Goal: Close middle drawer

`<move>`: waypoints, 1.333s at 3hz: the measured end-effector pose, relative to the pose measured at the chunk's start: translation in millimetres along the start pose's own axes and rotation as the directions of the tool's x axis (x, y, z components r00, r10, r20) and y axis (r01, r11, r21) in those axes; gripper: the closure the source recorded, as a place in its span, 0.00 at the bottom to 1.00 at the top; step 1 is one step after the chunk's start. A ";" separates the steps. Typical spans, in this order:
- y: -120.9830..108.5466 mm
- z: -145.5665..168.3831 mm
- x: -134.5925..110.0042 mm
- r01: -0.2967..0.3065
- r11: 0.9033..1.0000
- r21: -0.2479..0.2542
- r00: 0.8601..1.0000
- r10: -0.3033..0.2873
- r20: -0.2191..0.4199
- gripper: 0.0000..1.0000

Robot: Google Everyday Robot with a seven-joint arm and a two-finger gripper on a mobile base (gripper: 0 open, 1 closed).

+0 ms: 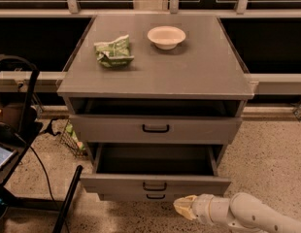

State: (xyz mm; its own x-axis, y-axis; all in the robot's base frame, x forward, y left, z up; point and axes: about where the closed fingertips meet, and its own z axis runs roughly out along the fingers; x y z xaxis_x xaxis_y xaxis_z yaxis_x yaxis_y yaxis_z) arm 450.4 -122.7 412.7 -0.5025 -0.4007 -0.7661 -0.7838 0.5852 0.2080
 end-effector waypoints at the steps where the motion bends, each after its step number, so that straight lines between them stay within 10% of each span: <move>1: 0.0 0.0 0.0 0.000 1.000 0.000 1.000 0.000 0.000 1.00; 4: -32.6 9.8 -9.3 0.003 0.998 0.059 1.000 -0.004 0.031 1.00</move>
Offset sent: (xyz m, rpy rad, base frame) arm 0.0086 -0.0064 0.0010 0.0056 -0.0343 -0.0408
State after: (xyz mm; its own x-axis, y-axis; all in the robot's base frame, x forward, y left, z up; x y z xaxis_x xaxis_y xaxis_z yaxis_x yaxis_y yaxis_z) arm 484.2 -131.2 407.0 -0.4874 -0.3813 -0.7855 -0.7620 0.6250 0.1694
